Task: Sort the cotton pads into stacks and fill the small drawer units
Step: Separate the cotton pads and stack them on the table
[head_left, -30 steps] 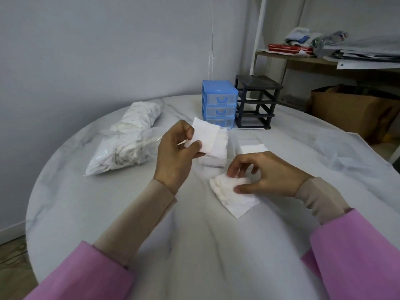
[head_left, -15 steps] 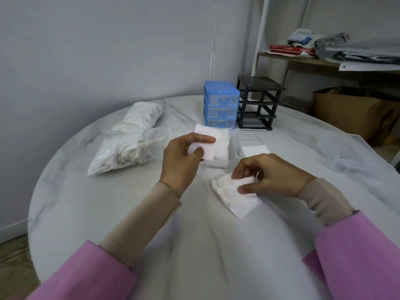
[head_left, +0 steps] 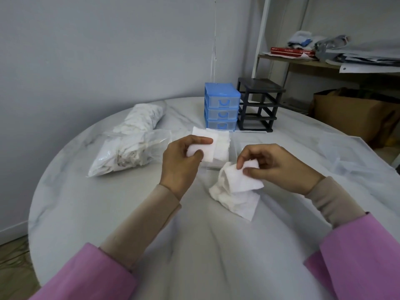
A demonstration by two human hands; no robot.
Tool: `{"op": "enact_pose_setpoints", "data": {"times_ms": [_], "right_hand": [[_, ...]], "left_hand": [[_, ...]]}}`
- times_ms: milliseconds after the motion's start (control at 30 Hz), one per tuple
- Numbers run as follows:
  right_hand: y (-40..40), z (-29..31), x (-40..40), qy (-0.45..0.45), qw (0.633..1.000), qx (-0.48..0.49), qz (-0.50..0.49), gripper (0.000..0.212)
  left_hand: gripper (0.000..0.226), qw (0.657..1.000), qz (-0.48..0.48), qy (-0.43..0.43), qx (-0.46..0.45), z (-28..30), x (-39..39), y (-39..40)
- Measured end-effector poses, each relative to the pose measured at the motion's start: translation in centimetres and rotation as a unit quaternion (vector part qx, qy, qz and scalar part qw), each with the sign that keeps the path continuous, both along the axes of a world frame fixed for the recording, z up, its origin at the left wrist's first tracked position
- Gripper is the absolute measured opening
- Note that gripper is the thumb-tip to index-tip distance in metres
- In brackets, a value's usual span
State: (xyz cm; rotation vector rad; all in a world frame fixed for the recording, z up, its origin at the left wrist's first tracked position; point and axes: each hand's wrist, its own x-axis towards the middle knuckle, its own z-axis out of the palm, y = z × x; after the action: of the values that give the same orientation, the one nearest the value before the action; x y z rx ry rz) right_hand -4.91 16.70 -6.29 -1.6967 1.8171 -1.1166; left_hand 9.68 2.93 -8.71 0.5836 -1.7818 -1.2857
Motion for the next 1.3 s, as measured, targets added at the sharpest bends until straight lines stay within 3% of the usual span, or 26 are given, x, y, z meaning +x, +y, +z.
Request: {"op": "enact_pose_setpoints", "data": {"times_ms": [333,400,600,767,967,1100,1300], "right_hand": [[0.0,0.7,0.4,-0.115,0.985,-0.129,-0.018,0.023],[0.0,0.9,0.5,-0.144,0.977,-0.153,-0.032,0.012],[-0.1,0.9,0.7,-0.183,0.967,-0.169,-0.046,0.016],[-0.6,0.4,1.3,-0.216,0.964,-0.150,-0.049,0.015],[-1.3,-0.2,2.1,-0.249,0.949,-0.165,-0.103,0.021],[-1.5,-0.4,2.1,-0.327,0.919,-0.164,-0.146,0.031],[-1.5,-0.2,2.1,-0.311,0.925,-0.163,-0.148,0.018]], "left_hand": [[0.026,0.999,-0.021,0.008,0.028,0.0,0.0,0.3],[0.026,0.998,-0.045,0.010,0.044,0.0,0.0,0.4],[0.025,0.986,-0.118,0.037,0.114,0.2,0.1,1.3],[0.059,0.979,-0.125,0.062,0.150,0.1,-0.3,1.8],[0.026,0.971,-0.175,0.063,0.151,0.6,0.0,2.1],[0.024,0.961,-0.202,0.063,0.180,0.6,-0.2,2.3],[0.024,0.940,-0.210,0.087,0.256,0.9,-0.4,2.1]]}}
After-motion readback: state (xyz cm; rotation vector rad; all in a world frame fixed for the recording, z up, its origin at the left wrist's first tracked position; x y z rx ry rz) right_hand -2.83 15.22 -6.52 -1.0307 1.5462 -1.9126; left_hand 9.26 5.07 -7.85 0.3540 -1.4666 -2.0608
